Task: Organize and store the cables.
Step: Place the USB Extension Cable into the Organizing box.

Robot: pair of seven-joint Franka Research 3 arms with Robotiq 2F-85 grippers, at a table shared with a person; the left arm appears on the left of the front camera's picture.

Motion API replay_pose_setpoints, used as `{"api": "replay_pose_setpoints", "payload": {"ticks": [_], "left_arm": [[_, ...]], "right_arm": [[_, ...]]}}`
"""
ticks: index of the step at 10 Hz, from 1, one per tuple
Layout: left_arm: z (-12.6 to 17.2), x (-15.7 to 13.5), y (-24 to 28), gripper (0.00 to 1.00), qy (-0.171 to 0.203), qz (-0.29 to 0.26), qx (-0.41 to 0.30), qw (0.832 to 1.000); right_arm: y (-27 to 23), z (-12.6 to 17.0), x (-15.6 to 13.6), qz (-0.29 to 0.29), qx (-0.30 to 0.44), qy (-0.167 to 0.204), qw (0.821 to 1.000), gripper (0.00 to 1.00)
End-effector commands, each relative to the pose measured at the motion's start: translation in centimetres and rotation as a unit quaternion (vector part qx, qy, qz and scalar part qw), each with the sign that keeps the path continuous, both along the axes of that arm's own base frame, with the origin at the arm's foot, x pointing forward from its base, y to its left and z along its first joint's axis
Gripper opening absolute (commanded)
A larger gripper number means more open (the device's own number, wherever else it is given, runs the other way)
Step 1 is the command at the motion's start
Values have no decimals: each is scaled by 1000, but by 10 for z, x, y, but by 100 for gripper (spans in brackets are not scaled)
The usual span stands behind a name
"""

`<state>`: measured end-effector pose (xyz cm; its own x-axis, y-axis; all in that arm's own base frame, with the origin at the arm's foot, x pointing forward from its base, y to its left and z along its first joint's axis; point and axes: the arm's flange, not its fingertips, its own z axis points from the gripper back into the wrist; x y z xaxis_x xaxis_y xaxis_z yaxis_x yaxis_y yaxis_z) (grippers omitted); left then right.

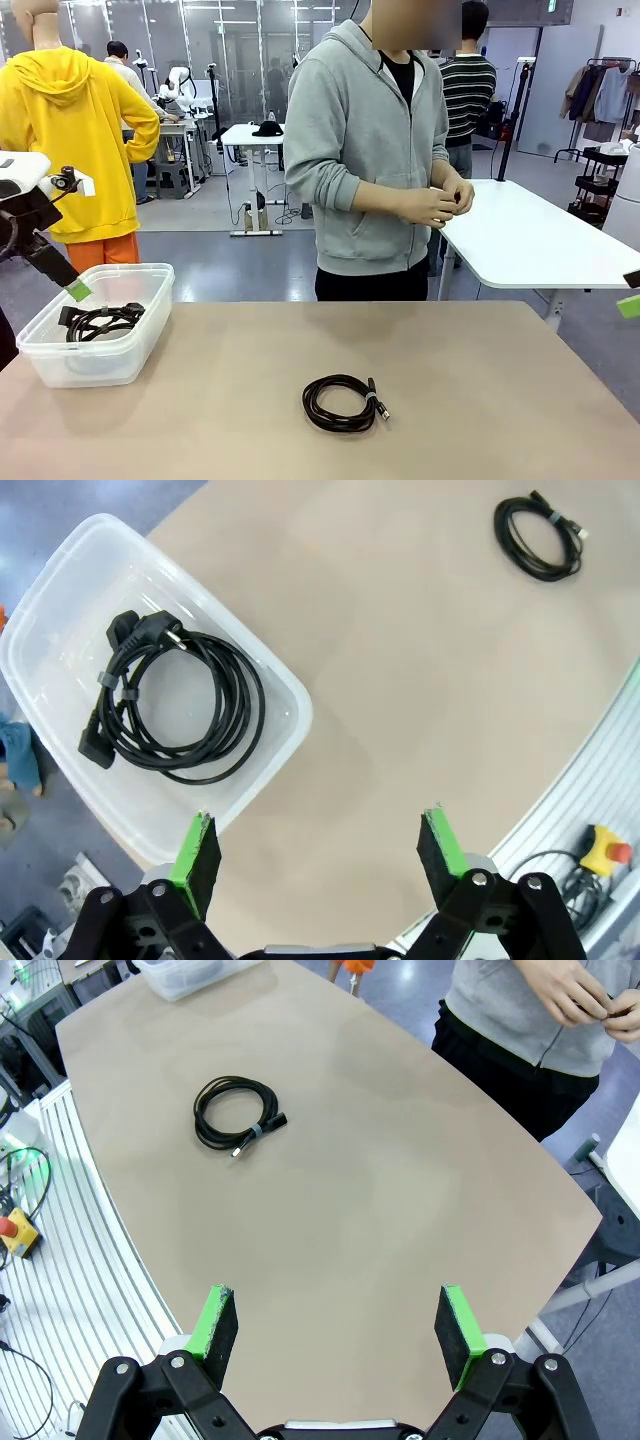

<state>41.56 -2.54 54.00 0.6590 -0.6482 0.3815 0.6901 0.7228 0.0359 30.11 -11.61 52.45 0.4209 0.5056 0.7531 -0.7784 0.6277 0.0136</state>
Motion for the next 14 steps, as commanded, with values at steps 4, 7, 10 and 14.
{"api": "replay_pose_setpoints", "payload": {"ticks": [4, 7, 10, 14], "left_arm": [[4, 23, 4, 100, 2, -7, 9, 1000], [4, 23, 4, 100, 2, -7, 9, 1000], [4, 23, 4, 100, 2, -7, 9, 1000], [4, 23, 4, 100, 2, -7, 9, 1000]], "right_arm": [[145, 39, 21, -53, -29, 153, 986, 100], [248, 18, 49, -159, -84, 234, 955, 100], [290, -21, 70, -195, -150, 255, 935, 100], [311, -72, 82, -220, -176, 278, 918, 100]]}}
